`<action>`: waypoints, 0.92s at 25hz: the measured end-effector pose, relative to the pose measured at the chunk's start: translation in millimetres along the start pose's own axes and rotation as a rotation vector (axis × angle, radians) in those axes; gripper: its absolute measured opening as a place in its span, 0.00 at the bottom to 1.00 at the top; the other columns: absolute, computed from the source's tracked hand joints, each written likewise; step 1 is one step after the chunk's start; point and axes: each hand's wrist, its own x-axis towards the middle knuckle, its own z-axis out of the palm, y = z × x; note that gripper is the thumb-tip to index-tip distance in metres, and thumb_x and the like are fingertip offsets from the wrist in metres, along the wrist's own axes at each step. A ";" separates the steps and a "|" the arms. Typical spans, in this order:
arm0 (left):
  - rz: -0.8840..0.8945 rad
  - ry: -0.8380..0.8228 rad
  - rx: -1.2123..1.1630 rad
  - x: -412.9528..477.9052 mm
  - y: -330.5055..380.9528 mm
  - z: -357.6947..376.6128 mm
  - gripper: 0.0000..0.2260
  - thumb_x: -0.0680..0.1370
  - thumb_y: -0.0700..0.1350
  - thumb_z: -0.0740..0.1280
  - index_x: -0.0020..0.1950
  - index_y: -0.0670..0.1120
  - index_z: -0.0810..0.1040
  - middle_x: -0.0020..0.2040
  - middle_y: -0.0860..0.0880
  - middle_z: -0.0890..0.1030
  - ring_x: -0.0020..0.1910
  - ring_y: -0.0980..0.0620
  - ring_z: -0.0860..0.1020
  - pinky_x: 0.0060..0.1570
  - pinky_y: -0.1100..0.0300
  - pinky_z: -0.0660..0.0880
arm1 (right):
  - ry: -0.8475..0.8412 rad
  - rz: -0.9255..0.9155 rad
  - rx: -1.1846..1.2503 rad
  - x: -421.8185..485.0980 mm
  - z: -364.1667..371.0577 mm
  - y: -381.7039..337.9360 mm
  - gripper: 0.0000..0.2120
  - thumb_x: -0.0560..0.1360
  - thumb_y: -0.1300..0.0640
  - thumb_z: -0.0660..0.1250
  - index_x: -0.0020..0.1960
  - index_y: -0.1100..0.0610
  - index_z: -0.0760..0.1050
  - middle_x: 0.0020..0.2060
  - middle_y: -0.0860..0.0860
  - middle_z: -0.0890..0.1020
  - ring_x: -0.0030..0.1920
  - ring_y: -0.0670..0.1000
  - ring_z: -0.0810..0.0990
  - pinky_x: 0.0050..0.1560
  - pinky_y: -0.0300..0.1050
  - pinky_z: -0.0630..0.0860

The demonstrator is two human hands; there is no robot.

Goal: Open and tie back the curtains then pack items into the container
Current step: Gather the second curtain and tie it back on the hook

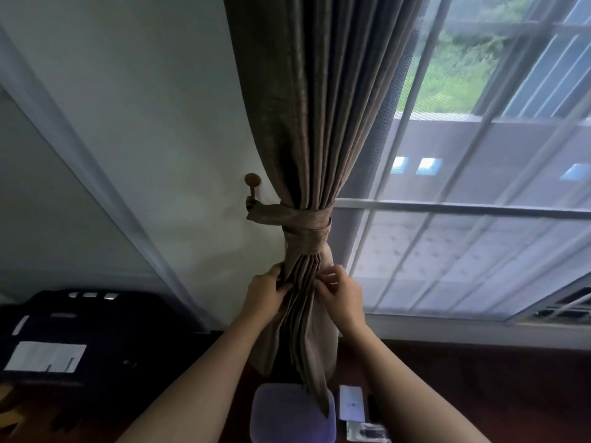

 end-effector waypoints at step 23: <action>0.119 0.014 0.271 -17.3 -50.6 13.9 0.14 0.73 0.46 0.69 0.54 0.38 0.77 0.43 0.38 0.82 0.41 0.38 0.80 0.39 0.54 0.73 | -0.052 -0.240 -0.265 -21.9 18.8 28.1 0.08 0.70 0.56 0.68 0.41 0.61 0.78 0.42 0.55 0.79 0.38 0.58 0.79 0.39 0.48 0.75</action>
